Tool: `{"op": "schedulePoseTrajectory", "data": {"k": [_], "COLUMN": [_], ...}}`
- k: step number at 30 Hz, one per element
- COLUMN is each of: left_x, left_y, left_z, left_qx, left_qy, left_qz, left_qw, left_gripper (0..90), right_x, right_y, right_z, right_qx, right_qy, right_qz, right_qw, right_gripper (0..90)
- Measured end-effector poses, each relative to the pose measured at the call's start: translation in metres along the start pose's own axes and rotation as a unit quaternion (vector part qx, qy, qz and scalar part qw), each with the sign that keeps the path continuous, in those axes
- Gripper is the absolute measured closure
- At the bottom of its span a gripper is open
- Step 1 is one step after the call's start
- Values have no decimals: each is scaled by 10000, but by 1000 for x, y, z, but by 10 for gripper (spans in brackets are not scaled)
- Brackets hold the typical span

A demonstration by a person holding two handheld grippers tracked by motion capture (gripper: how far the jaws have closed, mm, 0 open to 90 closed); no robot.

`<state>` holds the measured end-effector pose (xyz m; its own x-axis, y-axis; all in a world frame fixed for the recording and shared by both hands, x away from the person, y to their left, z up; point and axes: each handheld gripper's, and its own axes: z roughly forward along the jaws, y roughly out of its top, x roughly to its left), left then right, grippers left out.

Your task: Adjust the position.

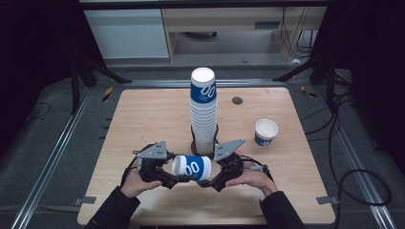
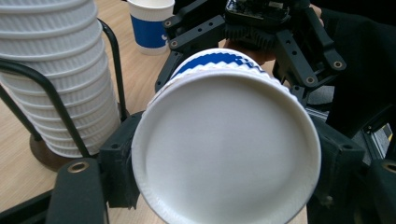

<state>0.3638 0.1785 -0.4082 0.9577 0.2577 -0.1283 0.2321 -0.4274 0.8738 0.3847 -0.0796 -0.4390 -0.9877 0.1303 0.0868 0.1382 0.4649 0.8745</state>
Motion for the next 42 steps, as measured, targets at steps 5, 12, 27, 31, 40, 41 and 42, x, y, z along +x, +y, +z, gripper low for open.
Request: {"op": "schedulePoseTrajectory", "data": {"k": [5, 12, 27, 31, 40, 41, 42], "left_x": [-3, -4, 5, 6, -3, -3, -4], "left_y": [0, 0, -3, -9, -14, -14, -14], "left_z": [4, 5, -8, 4, 25, 25, 26], "left_qx": [37, 98, 637, 1151, 1849, 1849, 1892], "left_qy": [-117, -245, -77, -65, -106, -106, -100], "left_qz": [58, 42, 100, 169, 453, 453, 464], "left_qw": [9999, 9996, 9979, 9932, 9817, 9817, 9808], "left_gripper": [252, 253, 156, 151, 160, 161, 161], "right_x": [1, 4, 3, 6, 15, 15, 15], "right_y": [0, 0, 0, -2, -5, -5, -5], "right_z": [3, 4, -4, 1, 26, 26, 28], "right_qx": [-23, -38, 549, 958, 1578, 1578, 1613], "right_qy": [97, 301, -66, -171, -101, -101, -77], "right_qz": [-22, -70, -312, -499, -776, -776, -801], "right_qw": [9999, 9995, 9980, 9940, 9844, 9844, 9836], "right_gripper": [84, 147, 155, 154, 153, 153, 153]}}
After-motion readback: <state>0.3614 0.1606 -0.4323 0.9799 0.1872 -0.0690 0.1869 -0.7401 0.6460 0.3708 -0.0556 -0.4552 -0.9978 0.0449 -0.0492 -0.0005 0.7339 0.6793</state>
